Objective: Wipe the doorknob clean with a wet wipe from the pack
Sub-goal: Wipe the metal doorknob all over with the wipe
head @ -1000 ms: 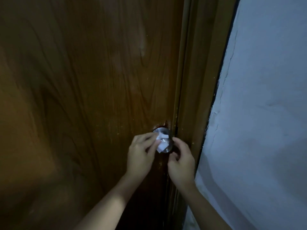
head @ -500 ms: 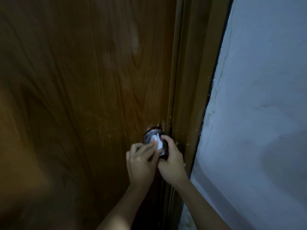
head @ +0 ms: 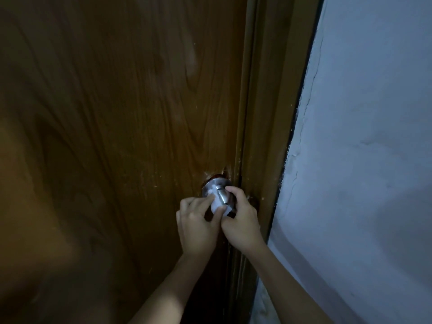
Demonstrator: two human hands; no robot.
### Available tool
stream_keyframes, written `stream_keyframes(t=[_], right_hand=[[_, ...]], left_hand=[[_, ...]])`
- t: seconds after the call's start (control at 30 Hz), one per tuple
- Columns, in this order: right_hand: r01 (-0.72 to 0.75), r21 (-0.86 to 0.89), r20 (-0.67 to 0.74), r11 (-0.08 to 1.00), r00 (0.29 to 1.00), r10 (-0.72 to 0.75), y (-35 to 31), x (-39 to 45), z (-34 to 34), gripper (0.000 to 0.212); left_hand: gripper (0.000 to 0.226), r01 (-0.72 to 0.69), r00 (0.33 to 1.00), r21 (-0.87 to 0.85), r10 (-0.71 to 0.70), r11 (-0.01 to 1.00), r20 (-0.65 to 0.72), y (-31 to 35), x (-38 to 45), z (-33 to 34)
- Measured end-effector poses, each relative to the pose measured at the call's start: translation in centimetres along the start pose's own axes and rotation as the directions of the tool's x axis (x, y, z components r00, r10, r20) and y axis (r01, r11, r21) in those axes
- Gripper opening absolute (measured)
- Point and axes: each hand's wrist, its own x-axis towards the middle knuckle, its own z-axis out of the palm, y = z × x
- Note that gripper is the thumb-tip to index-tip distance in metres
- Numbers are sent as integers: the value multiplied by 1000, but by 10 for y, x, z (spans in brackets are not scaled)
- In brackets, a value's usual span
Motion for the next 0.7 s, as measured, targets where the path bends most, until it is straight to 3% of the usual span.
stream_keyframes(t=[0.1,0.3,0.43,0.5,0.6,0.7], right_hand=[[9,-1,5,1000,1000,-9,1,1,0,56],[20,24,19,1000,1000,-21,4,2,1,63],[32,51,30,998,999,-34,8,5,0,63],[39,60,37,997,998,-41,11,5,0,64],[44,66,35,997,998,-47,15,7,1,67],[42,76,31,996,999,-44,19,9,2,66]], left_hand=[[40,-109,991,140,97,984,91,-4,7,-3],[19,-16,959,85,-9,996,282,-16,-17,3],[9,103,967,-183,-55,978,249,-11,-12,-2],[12,107,986,-256,-70,961,150,-11,-10,-9],[22,-6,1000,-284,4,959,-6,-11,0,-12],[33,-194,973,-190,213,962,86,-7,10,-8]])
